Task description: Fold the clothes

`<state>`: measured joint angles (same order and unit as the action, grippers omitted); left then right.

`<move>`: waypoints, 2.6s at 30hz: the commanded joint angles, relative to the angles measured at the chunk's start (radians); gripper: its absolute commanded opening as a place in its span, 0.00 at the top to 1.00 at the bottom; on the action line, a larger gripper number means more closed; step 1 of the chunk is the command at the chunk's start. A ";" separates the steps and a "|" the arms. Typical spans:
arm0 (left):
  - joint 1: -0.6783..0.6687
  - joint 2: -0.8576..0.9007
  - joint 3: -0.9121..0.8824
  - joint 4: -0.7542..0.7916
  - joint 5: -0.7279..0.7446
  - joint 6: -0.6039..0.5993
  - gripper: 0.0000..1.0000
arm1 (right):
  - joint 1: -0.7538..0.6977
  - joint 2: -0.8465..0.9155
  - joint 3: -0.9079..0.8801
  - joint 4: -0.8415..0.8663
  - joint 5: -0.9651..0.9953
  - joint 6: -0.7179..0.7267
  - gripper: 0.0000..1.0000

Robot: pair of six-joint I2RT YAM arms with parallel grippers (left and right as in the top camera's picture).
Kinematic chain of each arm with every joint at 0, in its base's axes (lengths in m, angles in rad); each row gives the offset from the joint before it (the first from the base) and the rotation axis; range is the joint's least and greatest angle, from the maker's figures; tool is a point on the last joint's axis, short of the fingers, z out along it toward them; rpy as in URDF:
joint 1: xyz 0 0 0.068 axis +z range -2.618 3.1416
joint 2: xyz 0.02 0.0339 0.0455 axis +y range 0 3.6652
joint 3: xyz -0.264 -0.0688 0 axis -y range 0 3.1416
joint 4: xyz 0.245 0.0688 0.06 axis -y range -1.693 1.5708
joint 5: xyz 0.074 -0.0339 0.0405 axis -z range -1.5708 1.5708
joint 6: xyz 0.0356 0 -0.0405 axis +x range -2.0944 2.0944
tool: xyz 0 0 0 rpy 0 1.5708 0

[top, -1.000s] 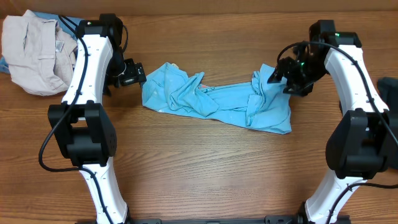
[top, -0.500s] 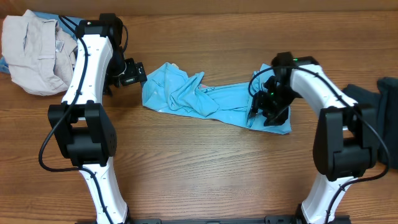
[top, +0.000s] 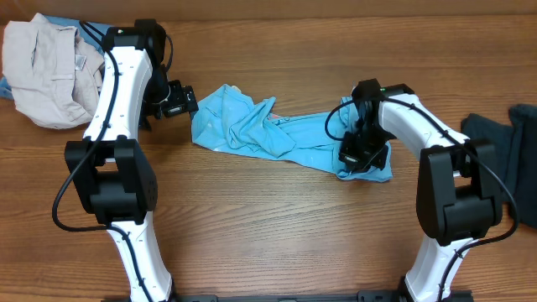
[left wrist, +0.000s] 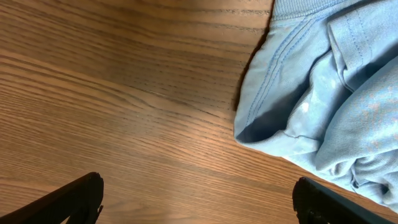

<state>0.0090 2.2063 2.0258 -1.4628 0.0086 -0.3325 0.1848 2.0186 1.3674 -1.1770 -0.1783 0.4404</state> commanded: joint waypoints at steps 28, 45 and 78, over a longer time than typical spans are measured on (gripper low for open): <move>0.003 -0.019 0.005 0.003 0.009 0.045 0.00 | -0.236 -0.111 0.191 -0.087 -0.002 -0.116 0.00; 0.003 -0.019 -0.034 0.056 0.012 0.041 0.00 | -0.309 -0.013 0.013 0.247 -0.145 -0.229 0.00; 0.004 -0.019 -0.172 0.131 0.011 0.049 0.00 | -0.080 0.051 0.269 -0.090 0.464 0.034 0.96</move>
<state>0.0090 2.2059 1.8580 -1.3273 0.0154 -0.3031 0.0010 2.0716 1.6150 -1.2621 0.1673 0.3935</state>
